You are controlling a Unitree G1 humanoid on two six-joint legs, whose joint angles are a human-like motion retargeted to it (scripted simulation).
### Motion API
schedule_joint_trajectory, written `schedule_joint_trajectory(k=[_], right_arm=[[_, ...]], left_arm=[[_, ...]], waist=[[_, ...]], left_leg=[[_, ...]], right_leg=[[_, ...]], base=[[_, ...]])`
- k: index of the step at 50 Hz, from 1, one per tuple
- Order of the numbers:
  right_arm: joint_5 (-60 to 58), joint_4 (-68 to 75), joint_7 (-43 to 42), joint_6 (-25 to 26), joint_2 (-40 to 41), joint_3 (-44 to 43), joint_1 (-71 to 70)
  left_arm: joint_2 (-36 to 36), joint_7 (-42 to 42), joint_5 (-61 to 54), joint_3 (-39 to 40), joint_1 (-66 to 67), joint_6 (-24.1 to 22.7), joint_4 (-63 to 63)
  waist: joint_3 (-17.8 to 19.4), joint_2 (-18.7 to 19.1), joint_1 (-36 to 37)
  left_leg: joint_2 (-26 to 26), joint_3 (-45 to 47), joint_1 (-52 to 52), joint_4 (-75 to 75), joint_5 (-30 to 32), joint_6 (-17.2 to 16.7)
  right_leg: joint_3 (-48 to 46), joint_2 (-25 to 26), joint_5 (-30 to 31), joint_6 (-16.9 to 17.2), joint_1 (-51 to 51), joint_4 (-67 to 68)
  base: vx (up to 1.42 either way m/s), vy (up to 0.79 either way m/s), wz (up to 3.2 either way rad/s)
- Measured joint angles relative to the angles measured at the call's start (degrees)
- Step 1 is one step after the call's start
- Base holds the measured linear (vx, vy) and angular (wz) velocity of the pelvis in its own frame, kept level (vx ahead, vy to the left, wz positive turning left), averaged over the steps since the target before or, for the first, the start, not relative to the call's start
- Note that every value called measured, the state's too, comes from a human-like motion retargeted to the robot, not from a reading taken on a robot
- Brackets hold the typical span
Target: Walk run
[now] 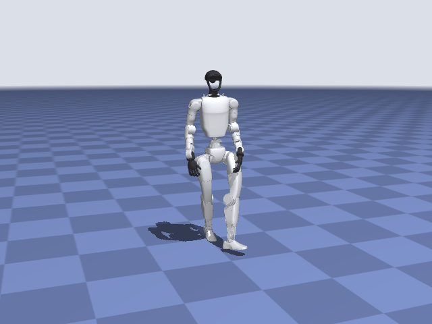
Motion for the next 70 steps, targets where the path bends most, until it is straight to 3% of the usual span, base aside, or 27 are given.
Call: schedule_joint_trajectory(k=[2,4,7,10,15,18,23,25,27,29,32,35,37,40,42,45,47,50,53,55,60,63,66,68,70], right_arm=[[-0.6,0.4,-2.4,-0.1,-0.1,-0.2,0.1],[-1.3,1.2,-4.1,0.0,0.1,-0.1,-0.2],[-1.3,2.0,-4.2,1.0,0.0,1.0,-2.0],[0.1,1.0,-3.9,0.1,-1.2,0.8,-2.8],[4.3,-1.8,-10.9,-4.7,-2.2,-1.0,-1.9],[6.7,-2.7,-13.3,-6.5,-2.0,-1.7,-1.3],[7.8,-1.6,-11.5,-6.4,-0.5,-1.5,-0.6],[7.0,-1.6,-9.9,-5.9,-0.5,-1.1,-0.6],[5.8,-2.5,-10.8,-5.9,-0.9,-0.8,-0.4],[4.4,-3.1,-12.7,-6.0,-1.4,-0.5,-0.4],[4.0,-3.3,-14.2,-5.9,-1.5,-0.9,-0.4],[7.7,-2.3,-13.7,-6.6,-1.1,-1.6,-0.2],[9.9,-1.3,-11.9,-6.9,-0.6,-2.6,-0.1],[8.7,-1.4,-9.5,-4.0,-1.8,-2.8,0.1],[5.5,-0.9,-7.5,-3.3,-3.2,-1.6,-1.0],[0.0,-0.2,-2.5,-2.1,-4.7,-0.2,-2.5],[-1.9,-0.7,-0.7,-1.9,-5.3,0.3,-2.5],[-1.5,-1.1,-1.6,-3.6,-5.6,1.0,-1.9],[1.4,-0.6,-3.2,-5.6,-5.7,1.9,-1.4],[2.9,0.1,-2.7,-6.6,-5.8,2.9,-1.6],[2.2,1.8,0.2,-6.6,-6.7,6.9,-3.5],[1.2,2.1,-0.7,-5.9,-6.3,7.7,-4.1],[1.3,2.1,-3.7,-5.6,-5.6,7.5,-3.7],[1.6,1.8,-5.9,-5.6,-5.0,6.6,-3.6],[1.8,0.9,-7.1,-5.6,-4.6,5.4,-3.7]], left_arm=[[-0.2,1.1,-1.2,0.7,0.3,-1.1,1.1],[0.3,-1.0,-1.4,1.3,0.0,0.0,2.0],[2.5,-6.2,0.9,1.5,-1.2,4.2,2.4],[3.3,-6.8,4.0,-1.4,-1.8,6.5,3.4],[3.7,-4.5,7.2,-5.3,-0.3,4.9,4.4],[3.6,-4.3,7.6,-5.5,0.2,3.9,4.9],[2.4,-7.9,6.0,-3.0,0.1,6.6,6.3],[1.8,-8.1,3.6,-2.1,-0.4,7.1,7.0],[1.5,-6.9,1.9,-1.7,-0.4,7.0,7.4],[1.2,-6.3,0.3,-1.2,-0.3,7.0,7.6],[0.8,-6.6,-0.3,-0.7,-0.2,7.5,7.3],[0.0,-7.4,0.4,0.1,-0.4,8.4,7.1],[-0.7,-7.5,0.7,0.1,-1.2,8.5,7.4],[-1.2,-5.6,1.4,-2.0,-2.2,7.4,6.0],[-0.3,-2.9,4.3,-3.2,-2.1,5.0,3.2],[1.6,3.4,10.2,-4.7,-1.4,2.2,-1.3],[1.3,6.3,10.4,-4.7,-1.3,0.3,-2.1],[0.7,7.2,7.3,-4.6,-1.9,-1.4,-2.1],[0.2,7.4,6.2,-4.8,-2.7,-2.3,-1.3],[-0.3,8.1,6.7,-5.0,-3.5,-2.3,0.0],[-1.3,10.3,10.9,-5.2,-4.9,1.8,1.9],[-2.6,10.8,8.7,-2.7,-5.1,2.5,2.4],[-3.5,7.9,4.9,-0.7,-4.9,2.6,3.7],[-3.0,3.9,4.5,-0.5,-5.2,4.5,3.9],[-2.0,0.7,6.9,-0.8,-5.7,6.9,3.0]], waist=[[-1.7,-0.2,1.5],[-3.7,-0.4,1.2],[-3.6,1.7,0.8],[-2.5,5.0,1.6],[-2.2,6.6,-2.5],[-1.9,5.7,-5.2],[0.3,2.2,-7.5],[1.3,1.1,-8.4],[1.8,0.3,-9.1],[2.0,-0.5,-8.6],[1.0,-1.3,-9.7],[0.4,-1.4,-11.1],[0.1,-1.0,-8.7],[-1.2,-0.6,-7.7],[-1.5,-1.0,-8.1],[-0.7,-1.5,-5.9],[-0.1,-1.8,-3.3],[1.4,-1.6,0.9],[2.5,-1.1,2.6],[3.5,-0.1,2.7],[5.0,1.7,-1.3],[4.6,0.4,-1.9],[3.5,-0.5,0.3],[3.7,1.2,0.2],[4.3,3.2,-1.2]], left_leg=[[-0.4,-2.7,0.5,0.9,3.6,3.4],[0.2,-5.8,0.4,4.0,1.0,5.1],[3.9,-5.9,1.6,8.3,-1.9,4.9],[3.7,-8.8,6.1,6.0,-3.0,4.9],[-0.6,-18.1,11.6,1.8,-2.5,5.4],[-3.7,-24.7,13.9,1.7,-3.1,5.4],[-9.9,-35.8,18.6,3.1,-4.2,5.4],[-11.4,-39.6,20.9,3.6,-4.2,5.4],[-12.4,-42.8,22.8,4.9,-4.3,5.4],[-12.5,-43.5,24.4,6.2,-4.3,5.4],[-13.3,-44.8,25.2,8.4,-2.1,5.4],[-14.9,-45.3,25.9,14.3,3.8,5.2],[-14.4,-42.4,22.6,21.8,13.1,-0.1],[-6.6,-30.2,14.8,35.1,20.8,-15.1],[-1.8,-22.1,11.4,41.5,20.5,-17.7],[0.9,-15.3,6.7,46.8,12.2,-13.0],[1.1,-13.5,3.1,45.3,9.4,-11.7],[0.1,-15.4,-2.5,39.3,3.9,-11.4],[4.8,-7.5,-4.3,27.9,1.0,-6.6],[7.3,0.4,-4.3,19.5,0.4,-5.0],[3.6,14.3,-2.2,5.7,-5.0,-4.4],[1.7,15.5,1.0,3.9,-3.1,1.2],[0.5,11.5,3.4,2.5,-2.8,5.0],[2.5,8.0,4.8,3.5,-4.7,5.4],[3.5,5.5,6.6,4.5,-6.1,5.4]], right_leg=[[-2.7,-1.7,10.9,5.0,0.4,4.3],[-2.8,-3.3,20.8,9.9,-2.5,12.1],[8.0,2.2,28.9,14.3,-10.1,27.0],[9.0,2.8,20.1,12.1,-14.8,32.7],[4.0,-6.7,5.6,4.9,-21.0,25.2],[4.5,-8.9,5.4,3.6,-22.9,13.0],[22.8,-7.7,3.0,5.6,-25.4,-2.6],[24.5,-8.7,2.4,7.7,-26.3,-6.9],[23.6,-9.4,1.5,14.8,-26.2,-9.8],[20.3,-10.2,2.0,17.6,-25.6,-10.2],[26.6,-10.0,6.4,16.2,-23.7,-7.9],[21.0,-12.4,5.3,13.9,-21.9,-4.6],[20.0,-12.6,2.0,12.4,-20.2,-3.2],[15.9,-12.9,-0.5,9.0,-18.3,-3.2],[9.2,-14.2,-1.1,8.3,-16.8,-3.8],[6.4,-13.7,-1.9,6.6,-14.1,-4.6],[3.9,-13.7,-2.1,6.2,-12.4,-5.4],[1.1,-12.6,-3.0,6.0,-9.5,-6.6],[-3.2,-11.3,-5.3,5.8,-6.6,-7.4],[-5.3,-9.4,-6.7,5.3,-4.8,-7.7],[-14.1,-6.4,-6.7,5.7,-0.1,-7.8],[-16.0,-7.4,-1.6,8.5,2.2,-5.2],[-13.9,-8.9,13.5,10.8,3.1,1.2],[-14.1,-9.6,24.4,7.5,0.9,10.1],[-10.0,-8.1,30.3,2.0,-5.1,23.4]], base=[[1.15,-0.15,-0.58],[1.09,-0.06,-0.07],[0.77,-0.03,0.21],[0.73,0.09,0.61],[0.7,0.1,1.66],[0.59,-0.02,2.09],[0.54,-0.06,2.12],[0.57,-0.06,2.28],[0.64,-0.16,2.06],[0.65,-0.19,1.62],[0.61,-0.06,1.87],[0.65,0.02,2.01],[0.66,-0.14,1.7],[0.49,-0.11,2.17],[0.45,-0.11,2.14],[0.36,-0.05,1.29],[0.43,-0.01,0.8],[0.4,0.01,0.79],[0.37,0.05,1.35],[0.39,0.07,1.59],[0.48,0.05,1.62],[0.7,0.01,0.77],[0.81,-0.06,0.05],[0.87,0.13,0.8],[0.69,0.15,1.68]])
